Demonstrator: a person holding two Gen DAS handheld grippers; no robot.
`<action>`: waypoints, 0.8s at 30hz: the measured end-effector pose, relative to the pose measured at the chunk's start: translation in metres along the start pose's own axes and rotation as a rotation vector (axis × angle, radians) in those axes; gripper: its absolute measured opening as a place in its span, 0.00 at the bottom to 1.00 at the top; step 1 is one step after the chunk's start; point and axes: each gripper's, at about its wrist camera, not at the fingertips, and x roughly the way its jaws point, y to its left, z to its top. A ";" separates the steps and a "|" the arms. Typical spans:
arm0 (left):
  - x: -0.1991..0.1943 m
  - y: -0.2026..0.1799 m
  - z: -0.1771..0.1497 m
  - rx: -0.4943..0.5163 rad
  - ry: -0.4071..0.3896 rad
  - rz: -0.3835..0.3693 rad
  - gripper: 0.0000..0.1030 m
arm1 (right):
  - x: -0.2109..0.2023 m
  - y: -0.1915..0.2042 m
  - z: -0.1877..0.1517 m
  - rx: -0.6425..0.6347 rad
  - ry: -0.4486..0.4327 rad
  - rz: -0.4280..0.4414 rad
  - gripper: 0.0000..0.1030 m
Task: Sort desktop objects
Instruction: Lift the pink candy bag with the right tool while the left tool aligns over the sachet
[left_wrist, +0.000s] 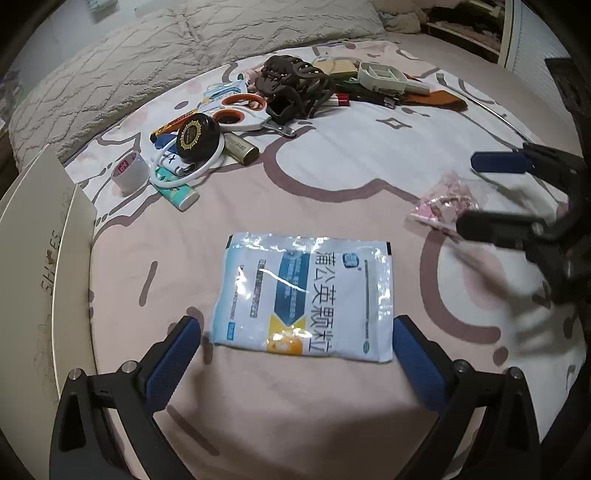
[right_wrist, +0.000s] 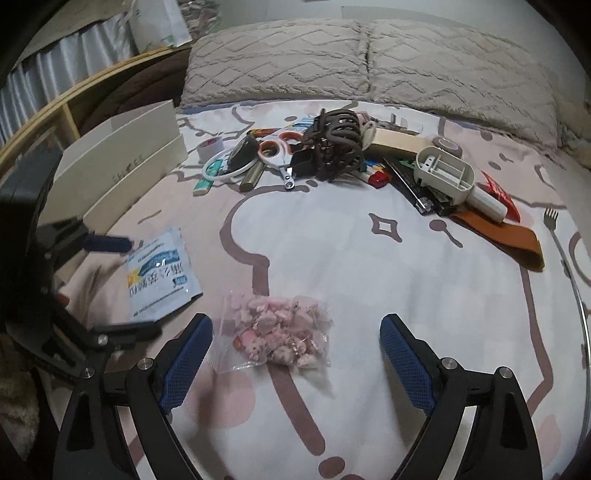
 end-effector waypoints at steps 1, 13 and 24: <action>-0.002 -0.001 -0.001 0.010 -0.003 0.008 1.00 | 0.000 -0.001 0.000 0.005 -0.001 0.001 0.89; -0.004 -0.007 0.004 0.091 -0.061 0.028 1.00 | 0.014 0.005 -0.005 -0.018 0.044 -0.018 0.88; 0.019 0.007 0.015 -0.049 -0.025 -0.096 1.00 | 0.028 0.010 -0.008 -0.049 0.106 -0.019 1.00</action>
